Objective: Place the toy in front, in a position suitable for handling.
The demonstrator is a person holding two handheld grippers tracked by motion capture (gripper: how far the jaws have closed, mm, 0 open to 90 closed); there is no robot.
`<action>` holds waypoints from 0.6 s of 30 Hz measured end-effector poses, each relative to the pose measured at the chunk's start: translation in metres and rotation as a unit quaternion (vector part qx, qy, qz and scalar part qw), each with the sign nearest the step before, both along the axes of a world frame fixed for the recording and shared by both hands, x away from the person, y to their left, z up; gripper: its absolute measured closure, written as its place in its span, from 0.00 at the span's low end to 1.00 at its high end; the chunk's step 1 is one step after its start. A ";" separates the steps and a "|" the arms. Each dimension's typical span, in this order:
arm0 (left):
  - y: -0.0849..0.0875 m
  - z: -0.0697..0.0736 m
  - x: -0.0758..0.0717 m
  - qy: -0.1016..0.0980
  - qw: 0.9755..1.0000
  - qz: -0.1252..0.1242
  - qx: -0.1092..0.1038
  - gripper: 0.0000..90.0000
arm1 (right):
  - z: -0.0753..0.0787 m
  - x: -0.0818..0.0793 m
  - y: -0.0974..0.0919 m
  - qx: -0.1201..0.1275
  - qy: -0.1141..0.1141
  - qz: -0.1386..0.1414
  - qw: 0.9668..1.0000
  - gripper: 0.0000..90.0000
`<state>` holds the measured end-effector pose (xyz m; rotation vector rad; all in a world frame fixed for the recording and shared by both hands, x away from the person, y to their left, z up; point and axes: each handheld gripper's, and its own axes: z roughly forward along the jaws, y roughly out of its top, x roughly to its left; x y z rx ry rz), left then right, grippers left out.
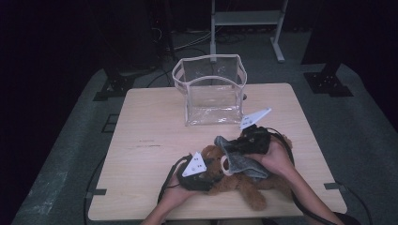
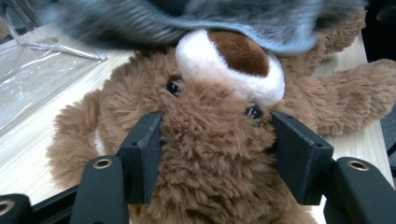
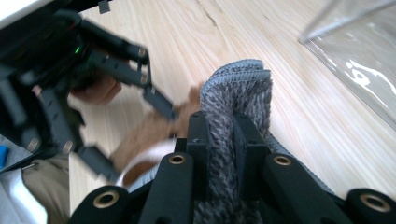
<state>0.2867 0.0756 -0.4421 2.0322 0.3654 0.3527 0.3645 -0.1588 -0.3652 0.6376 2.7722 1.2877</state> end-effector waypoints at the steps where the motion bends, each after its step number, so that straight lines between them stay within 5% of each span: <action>1: 0.000 0.000 0.000 0.001 1.000 -0.001 0.000 0.42 | -0.001 0.004 0.005 0.000 0.001 0.006 1.000 0.87; 6: 0.002 -0.001 0.001 -0.001 1.000 -0.002 0.002 0.42 | -0.011 0.016 0.019 -0.008 0.019 0.015 1.000 0.87; 11: 0.001 -0.001 0.001 -0.002 1.000 -0.005 -0.001 0.42 | -0.011 0.018 0.001 -0.021 0.020 -0.007 1.000 0.87; 18: -0.003 -0.001 -0.001 -0.003 1.000 -0.006 0.005 0.41 | -0.008 0.018 0.013 0.010 0.034 0.013 0.999 0.87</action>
